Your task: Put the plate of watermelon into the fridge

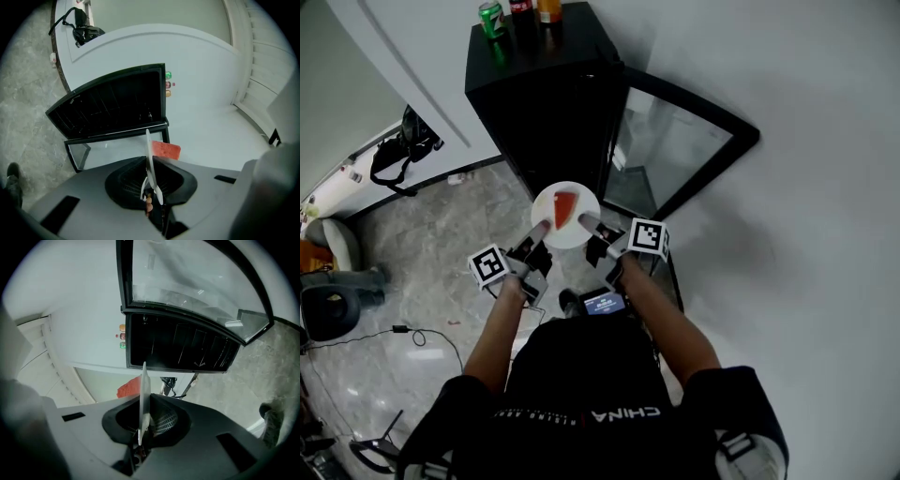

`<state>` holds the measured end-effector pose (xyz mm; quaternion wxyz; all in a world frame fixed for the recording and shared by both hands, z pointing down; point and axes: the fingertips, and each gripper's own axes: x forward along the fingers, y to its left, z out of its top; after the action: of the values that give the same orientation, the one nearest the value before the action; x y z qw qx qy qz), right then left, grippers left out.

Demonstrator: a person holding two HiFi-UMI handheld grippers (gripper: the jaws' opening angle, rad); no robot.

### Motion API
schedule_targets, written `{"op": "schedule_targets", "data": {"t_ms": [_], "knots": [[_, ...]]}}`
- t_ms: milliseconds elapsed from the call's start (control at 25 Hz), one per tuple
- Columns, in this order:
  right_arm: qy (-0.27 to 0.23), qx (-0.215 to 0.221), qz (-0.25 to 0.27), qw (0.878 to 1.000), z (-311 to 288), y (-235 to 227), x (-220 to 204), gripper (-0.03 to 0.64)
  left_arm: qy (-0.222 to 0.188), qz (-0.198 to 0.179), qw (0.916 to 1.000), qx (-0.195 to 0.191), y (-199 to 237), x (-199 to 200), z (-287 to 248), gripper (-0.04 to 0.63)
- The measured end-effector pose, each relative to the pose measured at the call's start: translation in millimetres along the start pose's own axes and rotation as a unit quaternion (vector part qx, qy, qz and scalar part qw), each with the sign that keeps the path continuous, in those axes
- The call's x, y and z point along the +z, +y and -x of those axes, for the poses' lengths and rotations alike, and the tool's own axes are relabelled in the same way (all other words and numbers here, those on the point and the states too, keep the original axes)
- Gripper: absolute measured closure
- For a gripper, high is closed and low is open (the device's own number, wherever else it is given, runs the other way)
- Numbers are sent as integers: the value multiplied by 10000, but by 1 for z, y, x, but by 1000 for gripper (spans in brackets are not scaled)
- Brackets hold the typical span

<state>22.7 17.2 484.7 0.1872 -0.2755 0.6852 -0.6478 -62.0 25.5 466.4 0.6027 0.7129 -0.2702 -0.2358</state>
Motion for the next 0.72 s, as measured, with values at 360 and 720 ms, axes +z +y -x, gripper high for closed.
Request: {"op": "schedule_targets", "data": {"t_ms": [360, 720], "knots": [[-122, -125, -45, 9998, -32, -2, 8, 586, -12, 145, 9999, -19, 9, 33, -4, 549], [102, -175, -81, 9998, -79, -21, 69, 586, -664, 265, 9972, 211, 34, 80, -51, 551]]}}
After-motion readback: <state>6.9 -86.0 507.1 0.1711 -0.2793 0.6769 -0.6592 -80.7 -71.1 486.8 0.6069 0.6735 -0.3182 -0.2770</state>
